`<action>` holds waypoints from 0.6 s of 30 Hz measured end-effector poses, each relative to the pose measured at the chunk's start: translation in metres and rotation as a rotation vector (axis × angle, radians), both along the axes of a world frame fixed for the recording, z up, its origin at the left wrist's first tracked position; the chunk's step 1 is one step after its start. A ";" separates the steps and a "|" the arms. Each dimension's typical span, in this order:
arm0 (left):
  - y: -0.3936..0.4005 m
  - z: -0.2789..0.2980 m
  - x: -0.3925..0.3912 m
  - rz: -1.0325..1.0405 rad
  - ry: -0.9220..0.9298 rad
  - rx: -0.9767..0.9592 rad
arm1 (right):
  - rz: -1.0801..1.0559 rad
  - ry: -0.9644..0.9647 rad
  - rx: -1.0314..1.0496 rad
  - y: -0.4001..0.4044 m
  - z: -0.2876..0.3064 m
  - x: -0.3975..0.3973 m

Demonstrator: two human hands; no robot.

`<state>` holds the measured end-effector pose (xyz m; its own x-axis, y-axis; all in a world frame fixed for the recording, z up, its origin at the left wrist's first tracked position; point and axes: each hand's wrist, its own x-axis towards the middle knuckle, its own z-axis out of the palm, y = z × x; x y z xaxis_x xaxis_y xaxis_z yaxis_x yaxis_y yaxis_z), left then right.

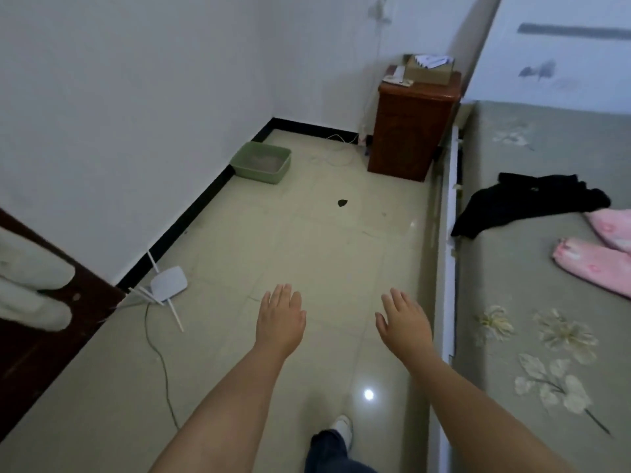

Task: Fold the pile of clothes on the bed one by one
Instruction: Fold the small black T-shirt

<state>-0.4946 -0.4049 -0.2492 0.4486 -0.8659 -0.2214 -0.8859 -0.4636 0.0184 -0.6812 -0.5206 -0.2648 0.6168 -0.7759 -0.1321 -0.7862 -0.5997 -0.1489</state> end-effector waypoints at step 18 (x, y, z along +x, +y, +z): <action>-0.512 -0.042 0.112 -0.517 -0.080 0.035 | -0.695 -0.106 0.020 -0.396 -0.021 0.002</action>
